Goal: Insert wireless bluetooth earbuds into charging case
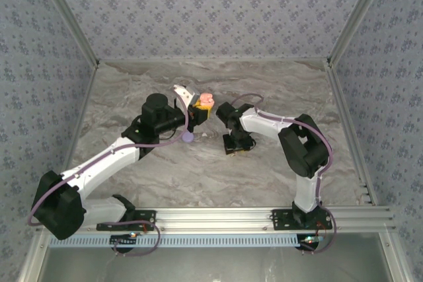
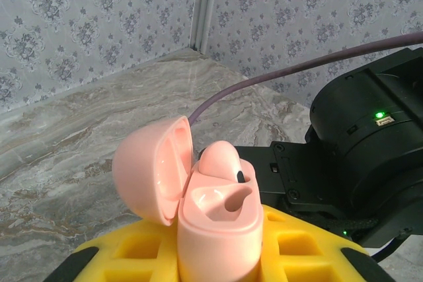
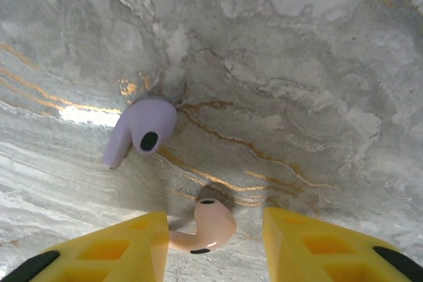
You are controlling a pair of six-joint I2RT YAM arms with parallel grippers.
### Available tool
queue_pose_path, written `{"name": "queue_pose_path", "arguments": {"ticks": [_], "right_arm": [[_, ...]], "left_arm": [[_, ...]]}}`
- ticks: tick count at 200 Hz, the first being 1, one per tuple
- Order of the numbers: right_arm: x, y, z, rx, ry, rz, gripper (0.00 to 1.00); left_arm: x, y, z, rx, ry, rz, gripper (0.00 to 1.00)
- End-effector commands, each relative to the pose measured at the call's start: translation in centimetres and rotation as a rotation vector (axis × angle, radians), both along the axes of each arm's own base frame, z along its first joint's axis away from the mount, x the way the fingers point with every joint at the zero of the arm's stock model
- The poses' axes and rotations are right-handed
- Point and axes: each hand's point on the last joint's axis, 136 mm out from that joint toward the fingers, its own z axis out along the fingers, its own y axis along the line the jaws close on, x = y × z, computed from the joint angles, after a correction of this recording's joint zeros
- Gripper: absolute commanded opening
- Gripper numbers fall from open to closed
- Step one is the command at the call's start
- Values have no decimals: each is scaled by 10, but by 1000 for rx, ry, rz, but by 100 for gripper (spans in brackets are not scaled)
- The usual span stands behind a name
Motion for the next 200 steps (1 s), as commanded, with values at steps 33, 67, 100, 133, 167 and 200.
{"name": "queue_pose_path", "arguments": {"ticks": [33,67,100,133,167,200], "right_arm": [[-5,-5,3,-51,10,37,39],[-4,-3,1,-41,11,31,32],[-5,-4,-1,-48,12,24,26],[-7,-8,-7,-61,17,11,22],[-6,-14,-7,-77,6,-1,15],[1,-26,-2,-90,-17,-30,10]], "left_arm": [[1,5,13,-20,-46,13,23],[1,5,13,-18,-46,13,23],[1,5,13,-17,-43,13,23],[1,5,13,-18,-46,14,23],[1,5,13,-17,-45,16,23],[1,5,12,-13,-42,18,23]]}}
